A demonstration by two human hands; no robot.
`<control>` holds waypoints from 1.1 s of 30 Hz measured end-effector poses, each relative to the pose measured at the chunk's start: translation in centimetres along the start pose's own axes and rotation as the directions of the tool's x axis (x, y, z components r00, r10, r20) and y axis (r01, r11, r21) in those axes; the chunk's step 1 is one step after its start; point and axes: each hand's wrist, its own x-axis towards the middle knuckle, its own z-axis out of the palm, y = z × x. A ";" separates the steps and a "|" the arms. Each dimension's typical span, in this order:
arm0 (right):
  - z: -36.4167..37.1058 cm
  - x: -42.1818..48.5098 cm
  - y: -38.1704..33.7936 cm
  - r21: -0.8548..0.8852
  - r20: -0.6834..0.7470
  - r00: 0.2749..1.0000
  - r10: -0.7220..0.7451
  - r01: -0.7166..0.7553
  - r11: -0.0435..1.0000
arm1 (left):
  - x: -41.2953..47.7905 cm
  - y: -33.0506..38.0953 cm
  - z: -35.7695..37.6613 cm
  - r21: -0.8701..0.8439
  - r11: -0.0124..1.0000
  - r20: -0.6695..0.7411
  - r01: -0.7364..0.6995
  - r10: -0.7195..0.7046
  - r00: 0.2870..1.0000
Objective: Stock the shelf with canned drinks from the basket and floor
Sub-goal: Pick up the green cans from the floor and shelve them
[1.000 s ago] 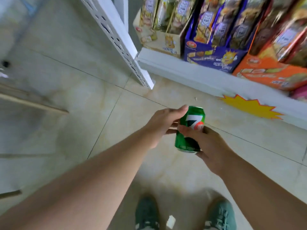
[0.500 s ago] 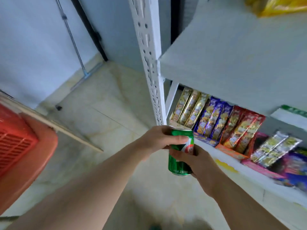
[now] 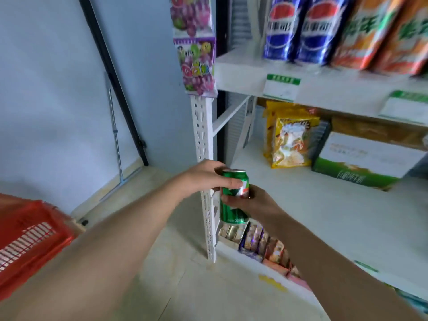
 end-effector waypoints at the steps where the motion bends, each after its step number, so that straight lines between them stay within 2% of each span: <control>1: -0.5 -0.6 -1.8 -0.006 -0.006 1.000 -0.027 0.027 1.000 | -0.3 1.9 -0.9 0.036 0.999 -0.009 -0.034 0.034 0.999; 7: -3.8 -5.3 -10.9 -0.031 -0.010 0.974 -0.225 0.225 0.974 | -2.8 13.1 -4.8 0.206 0.955 0.010 -0.215 0.217 0.976; 11: -6.3 -8.1 -15.5 -0.033 -0.040 0.933 -0.357 0.356 0.934 | -4.3 19.6 -5.7 0.260 0.912 0.001 -0.316 0.327 0.945; 17: -10.7 -11.3 -19.6 -0.063 -0.150 0.869 -0.472 0.468 0.881 | -4.4 27.2 -5.2 0.291 0.843 -0.015 -0.452 0.477 0.879; 24: -18.0 -15.4 -19.9 -0.083 -0.335 0.803 -0.493 0.496 0.864 | -2.6 34.9 -0.4 0.320 0.744 0.091 -0.587 0.593 0.800; 29: -23.4 -17.3 -18.3 -0.143 -0.501 0.724 -0.474 0.471 0.870 | -0.1 38.1 5.0 0.282 0.710 0.156 -0.646 0.630 0.761; 33: -26.8 -18.3 -17.3 -0.168 -0.604 0.649 -0.462 0.463 0.870 | 1.9 39.6 9.2 0.216 0.696 0.149 -0.685 0.670 0.728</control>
